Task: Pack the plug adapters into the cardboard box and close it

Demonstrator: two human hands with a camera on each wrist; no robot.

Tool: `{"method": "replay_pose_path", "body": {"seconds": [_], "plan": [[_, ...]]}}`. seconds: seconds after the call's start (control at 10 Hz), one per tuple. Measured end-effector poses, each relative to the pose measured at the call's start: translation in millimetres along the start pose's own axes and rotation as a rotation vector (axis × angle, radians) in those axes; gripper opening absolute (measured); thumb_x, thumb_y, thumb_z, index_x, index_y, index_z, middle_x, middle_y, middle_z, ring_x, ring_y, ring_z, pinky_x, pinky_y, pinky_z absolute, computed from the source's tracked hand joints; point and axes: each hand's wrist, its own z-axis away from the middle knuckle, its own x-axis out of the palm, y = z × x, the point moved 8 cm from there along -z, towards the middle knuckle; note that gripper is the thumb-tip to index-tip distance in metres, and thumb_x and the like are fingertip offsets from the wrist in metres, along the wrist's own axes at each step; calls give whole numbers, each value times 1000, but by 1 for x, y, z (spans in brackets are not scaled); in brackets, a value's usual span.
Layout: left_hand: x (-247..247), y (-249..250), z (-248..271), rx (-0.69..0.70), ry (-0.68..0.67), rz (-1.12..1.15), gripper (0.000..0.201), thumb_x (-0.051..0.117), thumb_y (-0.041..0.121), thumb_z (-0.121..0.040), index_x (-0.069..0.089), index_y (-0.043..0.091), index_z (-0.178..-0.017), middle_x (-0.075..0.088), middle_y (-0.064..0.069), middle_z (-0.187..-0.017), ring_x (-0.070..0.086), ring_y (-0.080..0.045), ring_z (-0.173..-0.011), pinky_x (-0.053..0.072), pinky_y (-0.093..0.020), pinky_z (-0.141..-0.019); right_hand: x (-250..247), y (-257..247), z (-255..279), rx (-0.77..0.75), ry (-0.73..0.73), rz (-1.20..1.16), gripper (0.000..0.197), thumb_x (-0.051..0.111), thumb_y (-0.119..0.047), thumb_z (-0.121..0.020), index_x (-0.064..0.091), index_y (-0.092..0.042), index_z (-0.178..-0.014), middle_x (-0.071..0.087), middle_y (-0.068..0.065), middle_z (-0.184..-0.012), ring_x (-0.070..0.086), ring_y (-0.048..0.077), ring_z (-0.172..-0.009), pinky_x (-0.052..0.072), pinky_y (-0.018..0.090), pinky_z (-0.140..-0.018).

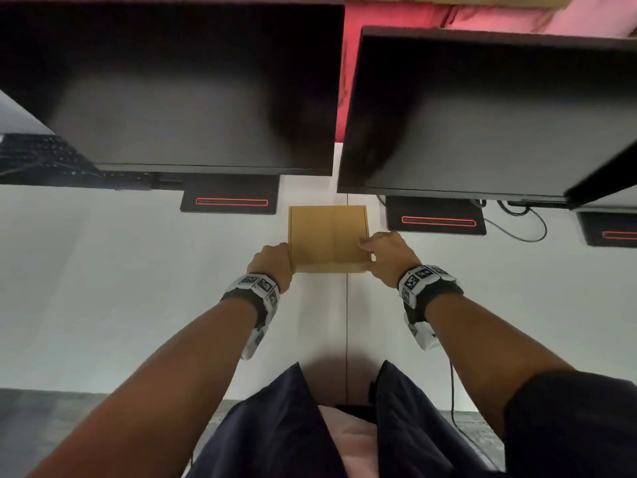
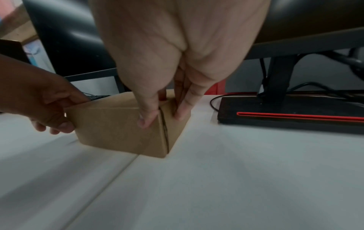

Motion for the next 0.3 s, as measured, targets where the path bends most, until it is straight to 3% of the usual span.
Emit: {"method": "replay_pose_path", "body": {"seconds": [0.1, 0.3], "plan": [[-4, 2, 0, 44, -34, -56, 29, 61, 21, -101, 63, 13, -129, 70, -15, -120, 69, -39, -109, 54, -41, -78, 0, -2, 6, 71, 40, 3, 50, 68, -19, -93, 56, -18, -142, 62, 14, -129, 58, 36, -119, 49, 42, -103], [-35, 3, 1, 140, -51, -270, 30, 62, 22, -100, 65, 10, -127, 69, -12, -125, 70, -35, -111, 57, -43, -88, -7, -8, 18, 153, 29, -17, 73, 83, -23, -81, 51, -21, -146, 60, 12, -134, 53, 33, -128, 43, 39, -106]]}}
